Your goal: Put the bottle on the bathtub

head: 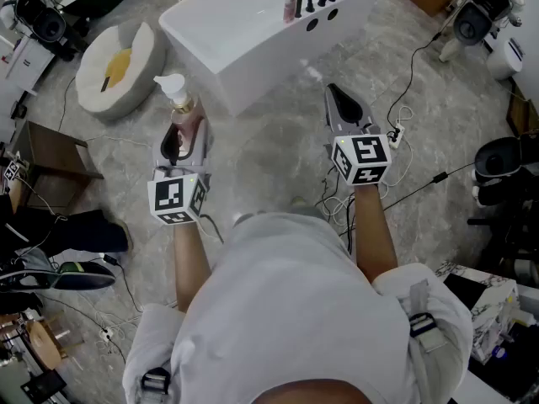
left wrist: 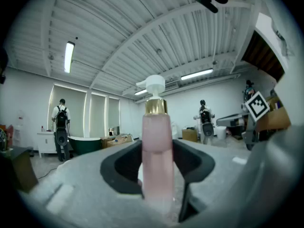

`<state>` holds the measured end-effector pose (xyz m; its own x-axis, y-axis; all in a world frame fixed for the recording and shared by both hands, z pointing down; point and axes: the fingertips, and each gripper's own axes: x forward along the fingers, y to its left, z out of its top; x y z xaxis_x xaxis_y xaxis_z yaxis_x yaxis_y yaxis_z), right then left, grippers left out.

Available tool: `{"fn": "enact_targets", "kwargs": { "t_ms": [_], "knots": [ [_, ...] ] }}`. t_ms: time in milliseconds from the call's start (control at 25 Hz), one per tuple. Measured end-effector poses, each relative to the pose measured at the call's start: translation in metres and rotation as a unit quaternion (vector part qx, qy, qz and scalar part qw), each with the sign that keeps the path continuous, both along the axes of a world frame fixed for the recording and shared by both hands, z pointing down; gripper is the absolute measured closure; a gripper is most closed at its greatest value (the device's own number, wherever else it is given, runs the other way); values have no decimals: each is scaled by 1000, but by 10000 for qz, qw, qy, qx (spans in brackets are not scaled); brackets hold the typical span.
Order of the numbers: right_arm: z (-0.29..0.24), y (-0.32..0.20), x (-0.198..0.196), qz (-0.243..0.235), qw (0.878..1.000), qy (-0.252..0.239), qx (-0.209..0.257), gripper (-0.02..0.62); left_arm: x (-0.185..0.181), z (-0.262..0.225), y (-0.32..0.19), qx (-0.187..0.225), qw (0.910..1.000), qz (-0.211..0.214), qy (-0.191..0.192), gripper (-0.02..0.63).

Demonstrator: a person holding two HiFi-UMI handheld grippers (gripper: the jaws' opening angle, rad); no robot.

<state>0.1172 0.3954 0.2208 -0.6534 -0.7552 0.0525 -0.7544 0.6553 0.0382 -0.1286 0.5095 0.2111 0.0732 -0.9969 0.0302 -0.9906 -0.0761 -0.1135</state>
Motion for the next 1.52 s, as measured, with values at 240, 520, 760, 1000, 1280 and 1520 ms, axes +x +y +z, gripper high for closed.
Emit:
{"fn": "enact_targets", "kwargs": {
  "t_ms": [240, 520, 760, 1000, 1280, 1520],
  "knots": [
    [-2, -3, -1, -28, 9999, -94, 27, 592, 0, 0, -6, -8, 10000, 8, -1, 408],
    [1, -3, -3, -8, 9999, -130, -61, 592, -3, 1, -5, -26, 10000, 6, 19, 408],
    [8, 3, -5, 47, 9998, -113, -139, 592, -6, 4, -3, -50, 10000, 71, 33, 408],
    [13, -6, -8, 111, 9996, -126, -228, 592, -15, 6, -16, -71, 9999, 119, 89, 408],
    [22, -38, -7, 180, 9992, -170, -302, 592, -16, 14, -53, -140, 9997, 205, 87, 408],
    [29, -100, -12, 168, 9990, -186, -376, 592, -21, 20, -116, -210, 9994, 257, 67, 408]
  ]
}}
